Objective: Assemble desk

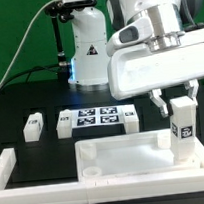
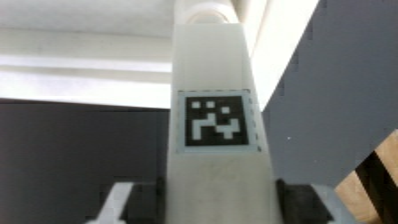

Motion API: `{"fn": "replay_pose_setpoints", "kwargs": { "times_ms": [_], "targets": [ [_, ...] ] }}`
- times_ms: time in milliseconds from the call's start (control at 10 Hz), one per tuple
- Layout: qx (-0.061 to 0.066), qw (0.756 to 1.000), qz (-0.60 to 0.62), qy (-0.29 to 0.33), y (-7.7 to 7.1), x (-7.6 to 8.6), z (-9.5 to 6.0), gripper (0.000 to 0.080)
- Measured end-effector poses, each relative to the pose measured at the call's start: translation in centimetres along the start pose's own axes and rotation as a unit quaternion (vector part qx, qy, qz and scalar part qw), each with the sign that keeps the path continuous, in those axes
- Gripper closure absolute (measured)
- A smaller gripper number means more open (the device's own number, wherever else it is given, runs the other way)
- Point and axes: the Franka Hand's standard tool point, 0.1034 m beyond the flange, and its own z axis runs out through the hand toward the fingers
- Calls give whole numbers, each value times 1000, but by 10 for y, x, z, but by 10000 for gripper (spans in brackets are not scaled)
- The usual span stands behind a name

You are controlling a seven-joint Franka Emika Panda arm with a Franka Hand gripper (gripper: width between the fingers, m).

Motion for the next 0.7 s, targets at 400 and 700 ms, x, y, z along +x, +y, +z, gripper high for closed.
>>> {"fn": "replay_pose_setpoints", "kwargs": {
  "times_ms": [400, 700],
  "targets": [
    [-1, 1000, -1, 15, -2, 2, 2, 436],
    [-1, 1000, -1, 15, -3, 2, 2, 300]
  ]
}}
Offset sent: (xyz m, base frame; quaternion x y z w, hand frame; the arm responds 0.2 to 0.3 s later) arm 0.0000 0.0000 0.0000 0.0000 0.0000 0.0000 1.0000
